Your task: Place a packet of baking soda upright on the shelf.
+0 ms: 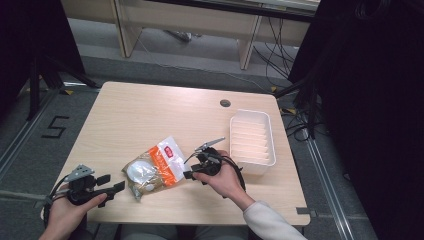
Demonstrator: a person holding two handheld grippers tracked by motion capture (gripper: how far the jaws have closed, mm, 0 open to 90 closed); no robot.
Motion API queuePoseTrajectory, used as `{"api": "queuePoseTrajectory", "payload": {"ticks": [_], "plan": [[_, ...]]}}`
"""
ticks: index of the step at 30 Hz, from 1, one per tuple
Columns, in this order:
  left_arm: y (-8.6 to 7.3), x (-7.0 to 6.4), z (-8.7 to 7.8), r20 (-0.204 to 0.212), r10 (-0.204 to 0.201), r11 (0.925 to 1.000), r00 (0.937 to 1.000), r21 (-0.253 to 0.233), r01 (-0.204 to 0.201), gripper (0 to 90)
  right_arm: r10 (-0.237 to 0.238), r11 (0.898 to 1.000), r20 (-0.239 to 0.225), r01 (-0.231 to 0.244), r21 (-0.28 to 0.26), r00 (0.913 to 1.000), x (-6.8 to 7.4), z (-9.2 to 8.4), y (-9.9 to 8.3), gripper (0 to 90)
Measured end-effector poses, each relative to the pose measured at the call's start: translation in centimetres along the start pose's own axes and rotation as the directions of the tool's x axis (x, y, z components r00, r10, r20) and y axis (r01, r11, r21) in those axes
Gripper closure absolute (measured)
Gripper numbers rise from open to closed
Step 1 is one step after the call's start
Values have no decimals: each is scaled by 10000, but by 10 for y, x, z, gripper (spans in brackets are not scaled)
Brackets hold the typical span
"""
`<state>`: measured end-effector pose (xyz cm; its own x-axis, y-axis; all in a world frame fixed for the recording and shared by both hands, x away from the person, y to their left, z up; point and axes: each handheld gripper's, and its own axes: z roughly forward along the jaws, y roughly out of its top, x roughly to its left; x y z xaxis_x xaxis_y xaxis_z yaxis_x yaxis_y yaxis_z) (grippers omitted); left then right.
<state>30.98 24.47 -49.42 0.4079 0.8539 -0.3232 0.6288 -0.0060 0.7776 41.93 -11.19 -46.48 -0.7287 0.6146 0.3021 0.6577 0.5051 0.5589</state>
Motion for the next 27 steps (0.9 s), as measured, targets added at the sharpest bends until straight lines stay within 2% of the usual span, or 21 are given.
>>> {"api": "queuePoseTrajectory", "payload": {"ticks": [1, 2, 3, 8, 11, 13, 14, 15, 19, 21, 25, 27], "plan": [[0, 0, 0, -4, 3, 10000, 10000, 4, -3, 315, 281, 9995, 21, -281, 148, 9996, 1, 0, 1, 542], [0, 0, 1, -71, 12, 10000, 10000, 56, -12, 314, 303, 9995, -196, -301, 115, 9993, 1, 3, 3, 540], [0, 0, 1, -71, 12, 10000, 10000, 56, -12, 314, 417, 9989, -217, -413, 211, 9989, 1, 4, 4, 539], [0, 0, 1, 17, 86, 10000, 10000, 31, -86, 315, 268, 9993, -403, -257, 273, 9988, 1, 16, 10, 533], [0, -1, 1, -55, 116, 9999, 9999, 55, -116, 316, 390, 9984, -523, -367, 439, 9979, 0, 23, 12, 533], [0, 0, 2, 77, 74, 10000, 9999, 24, -74, 316, 432, 9978, -560, -402, 532, 9975, 0, 26, 14, 532], [0, 0, 2, 77, 58, 10000, 10000, 35, -59, 316, 256, 9987, -602, -229, 457, 9979, -1, 29, 15, 532], [0, 0, 1, 32, 79, 10000, 10000, 37, -79, 316, 488, 9975, -622, -454, 550, 9969, 1, 30, 15, 531], [0, 0, 1, 25, 96, 10000, 10000, 6, -96, 317, 432, 9969, -620, -390, 679, 9971, 1, 35, 17, 528], [0, 0, 2, 62, 109, 9999, 9999, 1, -109, 317, 482, 9960, -848, -415, 792, 9952, 1, 36, 18, 528], [0, 0, 2, 75, 68, 10000, 9999, -11, -68, 317, 476, 9954, -818, -405, 866, 9955, -1, 36, 17, 528], [0, 0, 2, 40, 53, 10000, 10000, 8, -53, 317, 635, 9939, -873, -552, 951, 9942, -1, 38, 17, 532]]}}
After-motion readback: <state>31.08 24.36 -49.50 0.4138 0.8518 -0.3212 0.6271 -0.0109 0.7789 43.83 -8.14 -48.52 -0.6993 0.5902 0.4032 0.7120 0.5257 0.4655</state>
